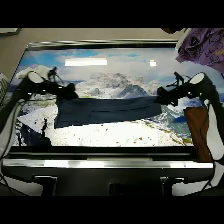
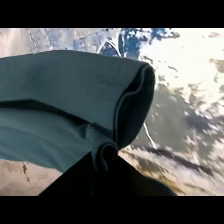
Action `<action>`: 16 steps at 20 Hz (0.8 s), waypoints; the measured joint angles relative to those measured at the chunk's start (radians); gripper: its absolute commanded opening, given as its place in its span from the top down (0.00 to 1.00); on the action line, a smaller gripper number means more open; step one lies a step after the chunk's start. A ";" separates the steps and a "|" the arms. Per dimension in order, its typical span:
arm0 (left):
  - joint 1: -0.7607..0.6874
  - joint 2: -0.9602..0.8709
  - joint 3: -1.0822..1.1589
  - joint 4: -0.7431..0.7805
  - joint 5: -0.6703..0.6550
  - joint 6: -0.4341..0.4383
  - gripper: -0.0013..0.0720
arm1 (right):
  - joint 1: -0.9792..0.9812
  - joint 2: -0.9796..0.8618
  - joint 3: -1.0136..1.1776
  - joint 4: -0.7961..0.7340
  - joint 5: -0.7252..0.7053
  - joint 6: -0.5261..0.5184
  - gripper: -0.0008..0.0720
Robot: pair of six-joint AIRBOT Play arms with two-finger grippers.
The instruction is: Fold the clothes and pants, and hang the long-sleeved shirts on hangers.
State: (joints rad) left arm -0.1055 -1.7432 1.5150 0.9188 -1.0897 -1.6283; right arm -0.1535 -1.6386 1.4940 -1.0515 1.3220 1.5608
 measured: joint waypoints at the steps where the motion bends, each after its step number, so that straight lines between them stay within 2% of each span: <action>1: -0.052 -0.027 0.000 -0.041 0.031 -0.006 0.96 | 0.000 0.028 0.016 -0.042 0.016 0.021 0.95; 5: -0.270 -0.158 0.039 -0.229 0.156 -0.018 0.96 | 0.000 0.128 0.084 -0.191 0.086 0.080 0.95; 9: -0.436 -0.302 0.174 -0.385 0.240 -0.040 0.96 | 0.000 0.195 0.138 -0.273 0.156 0.101 0.95; 16: -0.594 -0.523 0.462 -0.467 0.325 -0.197 0.96 | 0.000 0.237 0.195 -0.311 0.230 0.122 0.95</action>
State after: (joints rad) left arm -0.6998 -2.2662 1.9766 0.4519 -0.7643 -1.8256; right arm -0.1532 -1.4014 1.6894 -1.3624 1.5524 1.6825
